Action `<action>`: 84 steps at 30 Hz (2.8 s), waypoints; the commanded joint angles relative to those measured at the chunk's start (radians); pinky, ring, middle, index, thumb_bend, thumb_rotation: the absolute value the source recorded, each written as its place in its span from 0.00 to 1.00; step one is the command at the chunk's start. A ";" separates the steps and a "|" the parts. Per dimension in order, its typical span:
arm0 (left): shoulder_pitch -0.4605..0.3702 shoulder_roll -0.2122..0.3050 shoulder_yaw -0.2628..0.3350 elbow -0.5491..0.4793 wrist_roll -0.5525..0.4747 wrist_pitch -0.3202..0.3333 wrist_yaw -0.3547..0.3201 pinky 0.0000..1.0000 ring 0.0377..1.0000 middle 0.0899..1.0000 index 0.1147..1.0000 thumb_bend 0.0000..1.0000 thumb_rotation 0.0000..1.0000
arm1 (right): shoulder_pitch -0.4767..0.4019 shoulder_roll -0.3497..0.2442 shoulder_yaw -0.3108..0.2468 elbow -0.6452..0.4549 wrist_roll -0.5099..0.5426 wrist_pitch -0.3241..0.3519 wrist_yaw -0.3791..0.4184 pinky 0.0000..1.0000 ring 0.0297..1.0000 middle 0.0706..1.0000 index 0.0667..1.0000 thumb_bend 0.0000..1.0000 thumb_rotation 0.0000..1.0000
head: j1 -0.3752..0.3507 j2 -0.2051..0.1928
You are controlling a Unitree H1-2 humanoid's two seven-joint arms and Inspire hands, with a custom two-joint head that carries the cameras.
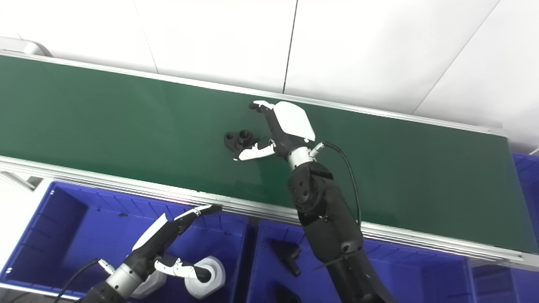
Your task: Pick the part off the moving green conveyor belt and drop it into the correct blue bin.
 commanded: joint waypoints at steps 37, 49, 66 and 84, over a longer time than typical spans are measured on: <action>0.032 0.021 0.032 -0.081 -0.012 -0.037 0.011 0.90 0.88 0.87 0.82 0.85 0.39 | 0.044 -0.049 0.104 0.112 -0.034 -0.029 -0.149 0.32 0.38 0.39 0.50 0.52 0.00 | -0.011 0.059; 0.039 0.023 0.079 -0.088 -0.056 -0.037 -0.043 0.85 0.84 0.84 0.79 0.88 0.35 | 0.072 -0.074 0.145 0.092 -0.085 -0.012 -0.189 0.24 0.29 0.36 0.48 0.52 0.00 | -0.013 0.076; 0.066 0.009 0.137 -0.156 -0.061 -0.037 -0.111 0.81 0.83 0.82 0.78 0.90 0.34 | 0.412 -0.118 0.014 -0.640 -0.091 0.033 -0.042 0.29 0.35 0.37 0.49 0.52 0.00 | 0.015 0.186; 0.093 -0.089 0.172 -0.320 0.019 0.046 -0.176 0.78 0.81 0.81 0.78 0.92 0.35 | 0.728 -0.312 -0.115 -0.772 0.124 -0.052 0.149 0.27 0.32 0.36 0.49 0.52 0.00 | 0.162 0.353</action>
